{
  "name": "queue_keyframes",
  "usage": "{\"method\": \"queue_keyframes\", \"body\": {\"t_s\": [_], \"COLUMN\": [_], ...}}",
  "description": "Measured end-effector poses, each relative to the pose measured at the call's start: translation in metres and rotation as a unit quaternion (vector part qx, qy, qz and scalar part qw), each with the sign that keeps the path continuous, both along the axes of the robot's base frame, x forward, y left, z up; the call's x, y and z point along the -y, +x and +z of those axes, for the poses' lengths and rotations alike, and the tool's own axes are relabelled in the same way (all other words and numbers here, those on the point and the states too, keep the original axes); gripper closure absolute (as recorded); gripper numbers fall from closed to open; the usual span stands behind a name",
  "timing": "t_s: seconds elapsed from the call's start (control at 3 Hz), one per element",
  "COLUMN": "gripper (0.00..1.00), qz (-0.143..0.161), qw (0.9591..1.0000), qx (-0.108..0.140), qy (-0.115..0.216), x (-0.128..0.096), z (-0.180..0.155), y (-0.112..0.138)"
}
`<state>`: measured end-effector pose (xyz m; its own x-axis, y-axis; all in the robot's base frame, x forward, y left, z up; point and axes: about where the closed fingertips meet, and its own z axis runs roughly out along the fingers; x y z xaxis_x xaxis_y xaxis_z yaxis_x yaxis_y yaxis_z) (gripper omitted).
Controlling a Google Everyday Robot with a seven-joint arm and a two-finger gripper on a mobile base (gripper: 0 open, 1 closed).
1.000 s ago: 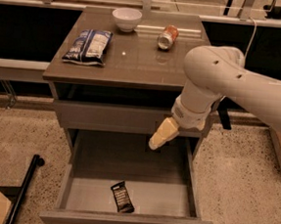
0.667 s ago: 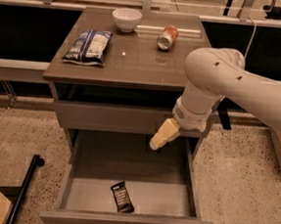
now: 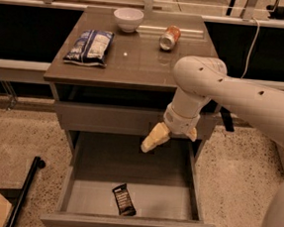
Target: Pick rxbar chocolate from middle drawer and place on counter
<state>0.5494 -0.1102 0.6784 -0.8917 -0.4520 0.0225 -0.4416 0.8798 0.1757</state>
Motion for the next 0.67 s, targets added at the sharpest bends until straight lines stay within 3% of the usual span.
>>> {"method": "queue_keyframes", "body": {"t_s": [0.33, 0.67], "gripper": [0.0, 0.0], "qz": [-0.036, -0.085], "qw": [0.9985, 0.9935], "qx": [-0.038, -0.06], "qy": [-0.015, -0.047], "x": [-0.016, -0.029], "z": [-0.037, -0.073], "y": [0.005, 0.004]}}
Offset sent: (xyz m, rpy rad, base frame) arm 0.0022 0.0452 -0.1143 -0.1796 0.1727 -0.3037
